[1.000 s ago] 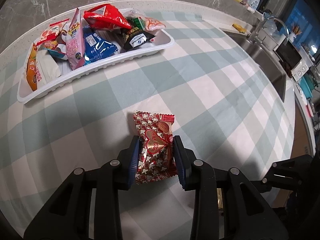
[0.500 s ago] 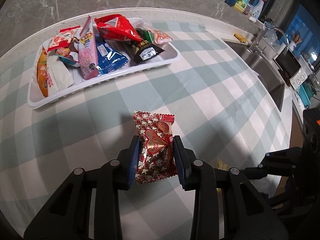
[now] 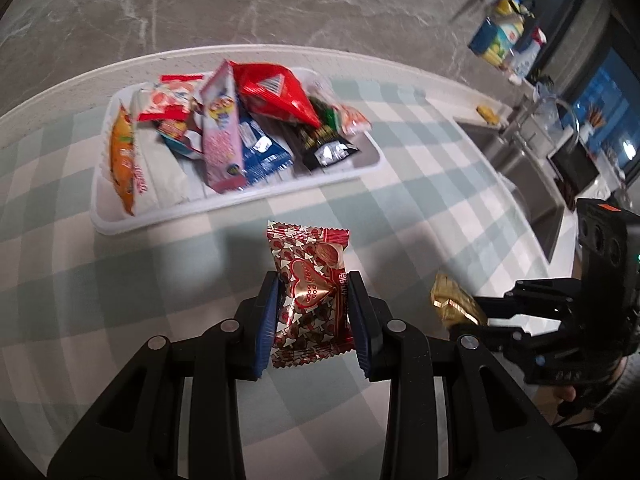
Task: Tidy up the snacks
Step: 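Carry the gold packet and heart-print candy to the white tray and release them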
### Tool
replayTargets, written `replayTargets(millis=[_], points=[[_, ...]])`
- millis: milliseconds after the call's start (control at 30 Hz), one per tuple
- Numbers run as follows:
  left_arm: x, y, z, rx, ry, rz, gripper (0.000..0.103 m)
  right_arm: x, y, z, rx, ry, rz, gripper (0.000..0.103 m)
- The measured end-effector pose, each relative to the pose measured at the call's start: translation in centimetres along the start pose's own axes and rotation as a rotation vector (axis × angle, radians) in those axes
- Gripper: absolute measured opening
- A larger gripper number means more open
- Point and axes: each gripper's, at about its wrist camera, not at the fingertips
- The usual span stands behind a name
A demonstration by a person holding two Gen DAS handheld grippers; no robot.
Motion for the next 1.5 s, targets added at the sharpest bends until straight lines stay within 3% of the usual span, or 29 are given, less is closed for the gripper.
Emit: replayTargets(millis=[567, 1100, 1500], points=[[-5.4, 6.0, -1.1, -0.030, -0.086, -0.136, 0.031, -10.2, -0.5, 1.0, -0.024, -0.092, -0.029, 0.033], [-12.0, 7.9, 1.4, -0.045, -0.123, -0.138, 0.031, -18.9, 1.0, 5.2, -0.034, -0.123, -0.075, 0.033], [-15.2, 8.7, 4.2, -0.066, -0.122, -0.137, 0.031, -22.5, 1.9, 8.7, -0.006, -0.111, -0.130, 0.033]])
Point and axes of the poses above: each gripper's, at about its wrist camera, not at the fingertips, and z roughly the way its jaws point, y to its left, x to its underside, and after that the axes turned 6 degrees about -y, right-handed
